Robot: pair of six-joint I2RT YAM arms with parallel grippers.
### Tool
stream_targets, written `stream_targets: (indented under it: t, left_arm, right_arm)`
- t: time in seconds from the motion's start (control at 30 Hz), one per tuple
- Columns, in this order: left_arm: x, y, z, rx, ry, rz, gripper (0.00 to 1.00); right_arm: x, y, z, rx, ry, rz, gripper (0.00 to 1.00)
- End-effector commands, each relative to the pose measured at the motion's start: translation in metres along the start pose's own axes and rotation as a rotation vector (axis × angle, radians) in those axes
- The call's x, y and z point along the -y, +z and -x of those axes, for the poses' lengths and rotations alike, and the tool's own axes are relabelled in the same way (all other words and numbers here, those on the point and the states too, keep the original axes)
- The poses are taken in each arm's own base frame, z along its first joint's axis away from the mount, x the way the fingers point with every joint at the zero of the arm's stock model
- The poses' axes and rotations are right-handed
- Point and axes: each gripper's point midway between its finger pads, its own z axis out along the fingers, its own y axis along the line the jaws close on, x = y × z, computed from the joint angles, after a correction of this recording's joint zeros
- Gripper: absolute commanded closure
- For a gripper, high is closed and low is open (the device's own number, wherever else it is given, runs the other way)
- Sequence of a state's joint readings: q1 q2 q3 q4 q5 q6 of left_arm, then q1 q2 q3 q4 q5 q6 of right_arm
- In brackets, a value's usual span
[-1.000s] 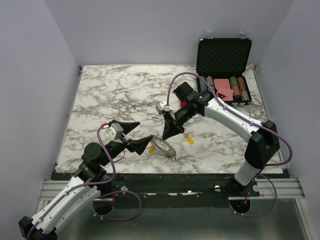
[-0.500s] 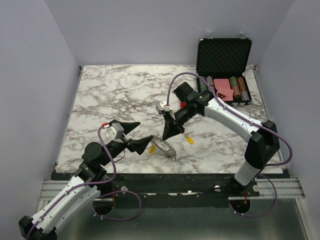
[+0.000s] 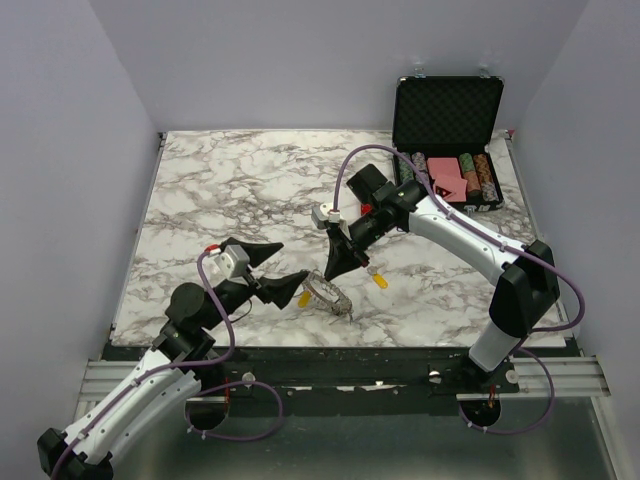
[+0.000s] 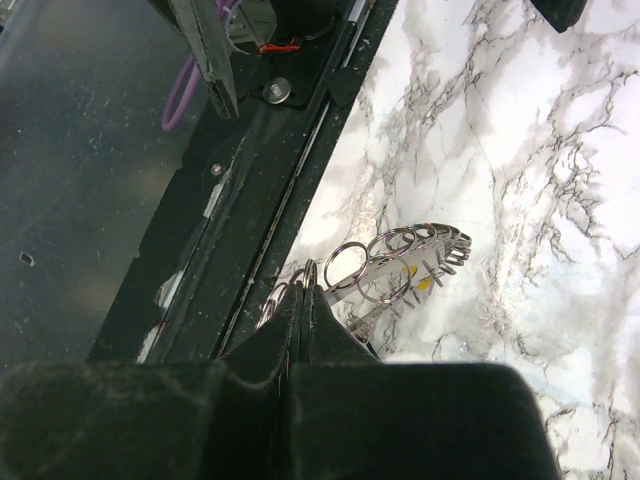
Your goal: Put the keys on the keyring
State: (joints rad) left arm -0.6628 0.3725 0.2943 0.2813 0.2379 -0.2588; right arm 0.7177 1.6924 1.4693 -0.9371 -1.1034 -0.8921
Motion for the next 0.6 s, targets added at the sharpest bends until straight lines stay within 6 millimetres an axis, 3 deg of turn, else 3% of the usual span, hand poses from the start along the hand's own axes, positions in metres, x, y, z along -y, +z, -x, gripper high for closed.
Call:
stream_targets:
  t: [0.0, 0.33, 0.57]
  left_arm:
    - [0.009, 0.001, 0.008, 0.056, 0.041, -0.063, 0.04]
    - [0.016, 0.012, 0.006, 0.046, 0.088, -0.127, 0.14]
    - [0.014, 0.015, -0.01, -0.013, 0.086, -0.138, 0.33]
  right_arm:
    - [0.003, -0.003, 0.008, 0.014, -0.024, 0.0, 1.0]
    - [0.003, -0.004, 0.007, -0.004, -0.036, 0.017, 1.0]
    - [0.001, -0.005, 0.01, 0.001, -0.045, 0.016, 1.0]
